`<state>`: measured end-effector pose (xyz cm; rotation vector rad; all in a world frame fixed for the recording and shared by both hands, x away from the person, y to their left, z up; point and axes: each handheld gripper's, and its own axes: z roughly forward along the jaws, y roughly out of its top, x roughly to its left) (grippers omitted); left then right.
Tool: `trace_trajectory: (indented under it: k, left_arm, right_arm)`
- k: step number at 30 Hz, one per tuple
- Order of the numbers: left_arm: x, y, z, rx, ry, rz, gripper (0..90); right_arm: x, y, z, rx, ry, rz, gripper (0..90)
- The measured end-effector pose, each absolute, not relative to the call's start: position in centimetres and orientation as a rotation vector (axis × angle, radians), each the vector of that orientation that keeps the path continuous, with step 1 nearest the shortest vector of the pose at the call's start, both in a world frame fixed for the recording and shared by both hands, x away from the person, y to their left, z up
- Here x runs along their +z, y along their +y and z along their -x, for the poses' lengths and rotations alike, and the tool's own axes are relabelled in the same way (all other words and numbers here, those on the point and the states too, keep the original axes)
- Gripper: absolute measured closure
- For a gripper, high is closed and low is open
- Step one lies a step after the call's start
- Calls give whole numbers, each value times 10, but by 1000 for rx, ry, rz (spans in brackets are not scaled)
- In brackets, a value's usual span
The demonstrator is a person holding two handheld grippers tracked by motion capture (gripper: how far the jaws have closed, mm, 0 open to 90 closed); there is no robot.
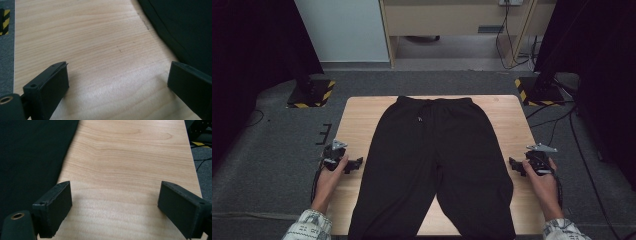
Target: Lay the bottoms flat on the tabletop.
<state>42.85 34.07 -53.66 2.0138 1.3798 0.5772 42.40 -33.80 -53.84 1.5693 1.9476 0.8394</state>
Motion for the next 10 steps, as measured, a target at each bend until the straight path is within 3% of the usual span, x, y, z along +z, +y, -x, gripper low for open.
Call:
trace_trajectory:
  k: [10]
  left_arm:
    - [-537,334,-413,584,1399,-2003,20]
  right_arm:
    - [-538,-337,-394,848,1955,-1562,121]
